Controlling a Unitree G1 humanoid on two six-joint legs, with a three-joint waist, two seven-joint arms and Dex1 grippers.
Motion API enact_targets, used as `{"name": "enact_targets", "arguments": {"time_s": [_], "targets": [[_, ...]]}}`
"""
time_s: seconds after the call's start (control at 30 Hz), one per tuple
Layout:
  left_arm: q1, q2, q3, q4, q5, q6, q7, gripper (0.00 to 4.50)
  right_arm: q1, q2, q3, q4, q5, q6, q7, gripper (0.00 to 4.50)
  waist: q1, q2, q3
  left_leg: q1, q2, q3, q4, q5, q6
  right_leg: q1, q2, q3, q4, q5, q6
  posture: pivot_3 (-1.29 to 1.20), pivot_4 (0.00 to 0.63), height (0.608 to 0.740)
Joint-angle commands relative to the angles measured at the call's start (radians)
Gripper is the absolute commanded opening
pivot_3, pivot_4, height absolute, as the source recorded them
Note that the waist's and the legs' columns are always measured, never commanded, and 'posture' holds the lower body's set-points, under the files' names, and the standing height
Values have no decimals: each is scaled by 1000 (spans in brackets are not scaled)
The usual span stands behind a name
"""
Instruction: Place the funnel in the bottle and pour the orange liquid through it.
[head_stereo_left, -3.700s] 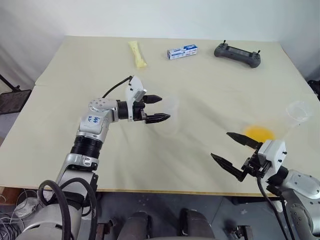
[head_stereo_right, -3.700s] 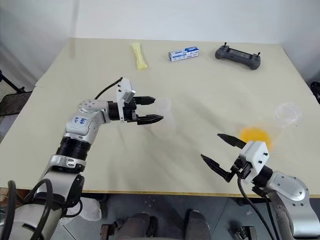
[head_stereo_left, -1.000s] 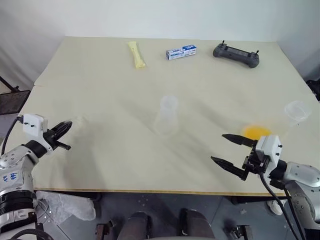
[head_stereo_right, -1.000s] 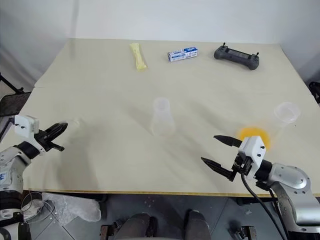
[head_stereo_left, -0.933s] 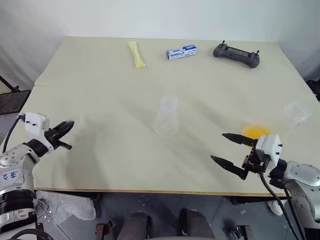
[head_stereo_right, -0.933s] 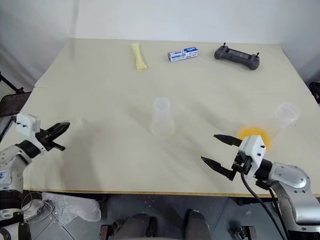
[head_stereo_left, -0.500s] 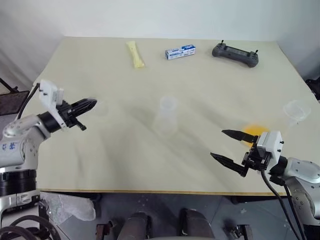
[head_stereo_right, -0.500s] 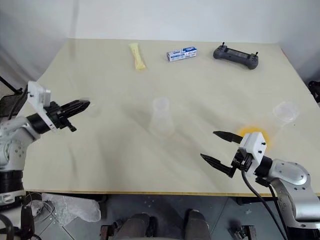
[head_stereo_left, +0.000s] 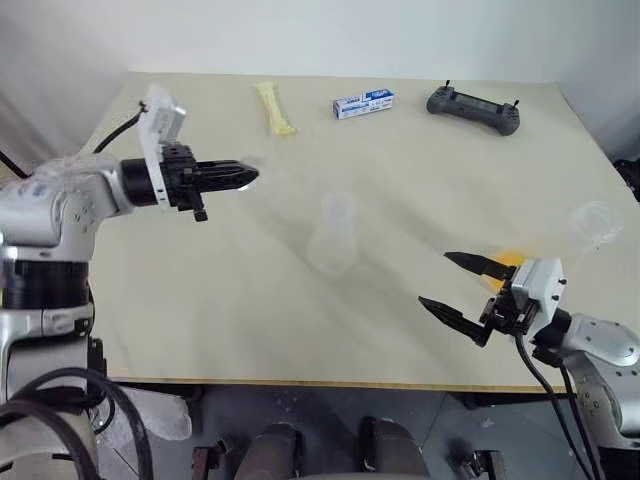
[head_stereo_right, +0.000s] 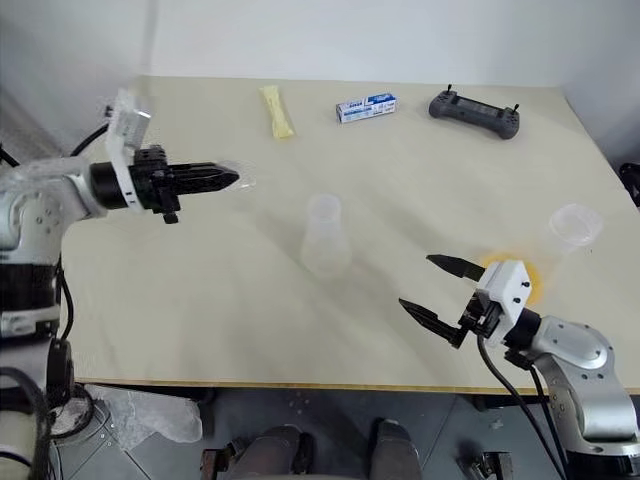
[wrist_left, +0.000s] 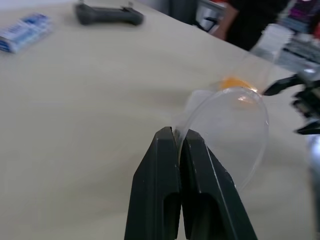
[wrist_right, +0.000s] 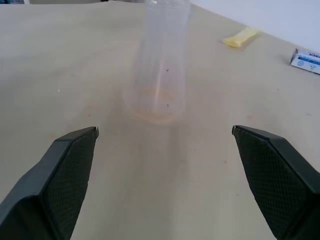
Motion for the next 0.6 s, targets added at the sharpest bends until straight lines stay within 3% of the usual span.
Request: {"name": "enact_targets", "arguments": {"time_s": [0.03,0.3,0.6], "targets": [[-102,4,-43,49,-13,47,-108,28,14,16,-4,-47,0,-28,-16,4500,-1,0,0,0,0,0,0,0,0,0,0,0,0,0,0,0,150,740],[-306,-25,-226,268,98,5,-361,28,30,37,6,-66,-11,-36,-42,4500,-1,0,0,-2,0,0,1,0,0,-1,1,0,-1,0,0,0,150,740],[-487,-116,-356,576,286,-136,-519,28,7,26,4,-55,-2,-44,-26,4500,3,-1,1,-5,1,0,2,0,1,-2,1,0,-2,0,0,0,150,740]]}}
